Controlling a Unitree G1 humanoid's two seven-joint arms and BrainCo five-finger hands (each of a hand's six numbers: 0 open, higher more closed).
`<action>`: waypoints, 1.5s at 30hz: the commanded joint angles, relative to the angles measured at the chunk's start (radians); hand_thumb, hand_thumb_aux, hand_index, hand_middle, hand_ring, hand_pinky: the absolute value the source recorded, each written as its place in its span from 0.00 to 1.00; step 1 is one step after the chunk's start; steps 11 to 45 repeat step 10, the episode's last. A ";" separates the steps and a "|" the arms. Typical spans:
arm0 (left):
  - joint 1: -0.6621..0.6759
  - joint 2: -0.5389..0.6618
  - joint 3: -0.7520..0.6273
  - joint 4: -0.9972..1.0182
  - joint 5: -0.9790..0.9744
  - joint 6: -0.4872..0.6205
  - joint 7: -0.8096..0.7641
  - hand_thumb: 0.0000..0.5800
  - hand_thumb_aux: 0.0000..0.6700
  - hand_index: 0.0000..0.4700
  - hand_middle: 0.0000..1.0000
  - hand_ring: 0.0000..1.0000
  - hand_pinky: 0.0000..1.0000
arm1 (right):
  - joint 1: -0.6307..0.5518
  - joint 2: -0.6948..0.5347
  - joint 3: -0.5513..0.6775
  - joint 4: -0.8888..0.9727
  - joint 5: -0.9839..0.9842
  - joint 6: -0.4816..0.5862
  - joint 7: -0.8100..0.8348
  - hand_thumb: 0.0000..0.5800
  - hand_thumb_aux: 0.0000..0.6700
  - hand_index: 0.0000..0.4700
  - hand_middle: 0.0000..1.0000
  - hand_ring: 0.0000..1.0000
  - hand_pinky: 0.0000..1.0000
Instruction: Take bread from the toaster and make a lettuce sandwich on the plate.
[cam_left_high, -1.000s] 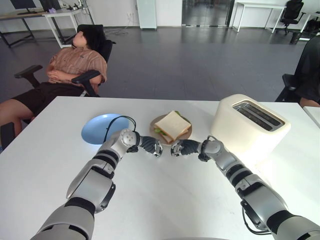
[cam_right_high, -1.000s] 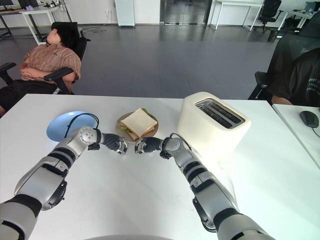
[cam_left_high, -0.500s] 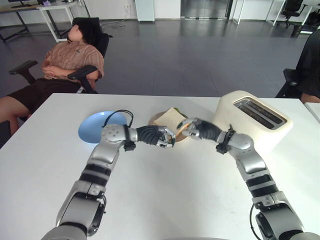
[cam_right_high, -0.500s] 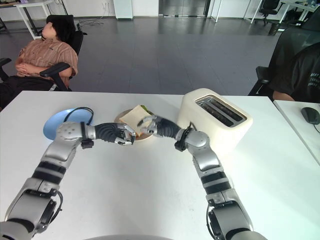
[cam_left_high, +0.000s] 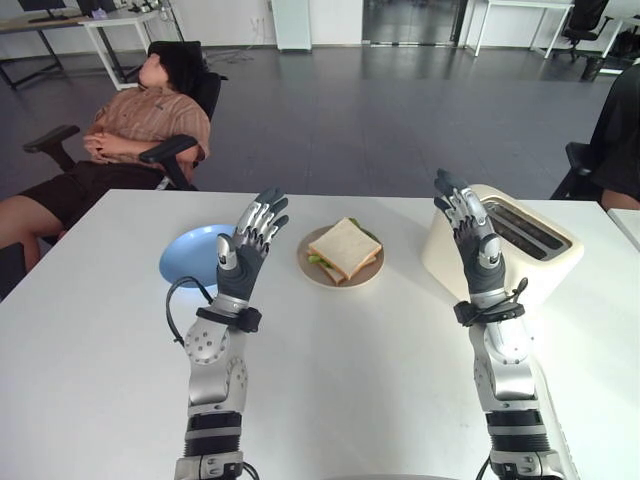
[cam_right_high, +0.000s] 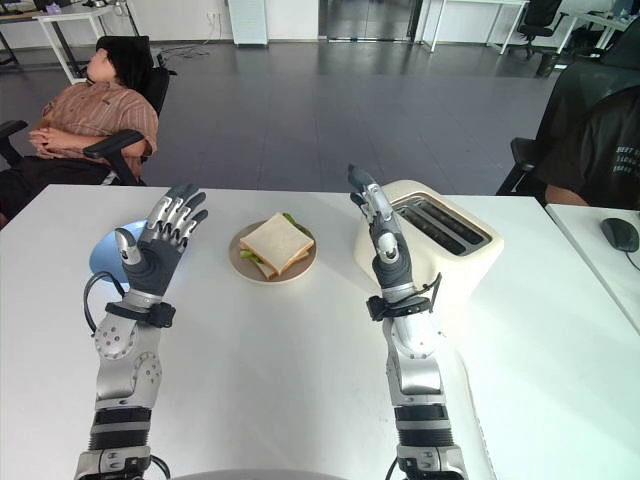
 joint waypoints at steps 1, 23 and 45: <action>0.003 -0.026 0.003 0.049 -0.013 -0.035 0.025 0.00 0.00 0.00 0.00 0.00 0.00 | -0.003 -0.007 0.039 0.064 -0.043 -0.057 0.005 0.00 0.00 0.00 0.00 0.00 0.00; 0.031 -0.019 -0.031 0.063 0.047 -0.132 0.045 0.00 0.00 0.00 0.00 0.00 0.00 | -0.054 -0.014 0.040 0.228 -0.045 -0.163 -0.017 0.00 0.00 0.00 0.00 0.00 0.00; 0.031 -0.019 -0.031 0.063 0.047 -0.132 0.045 0.00 0.00 0.00 0.00 0.00 0.00 | -0.054 -0.014 0.040 0.228 -0.045 -0.163 -0.017 0.00 0.00 0.00 0.00 0.00 0.00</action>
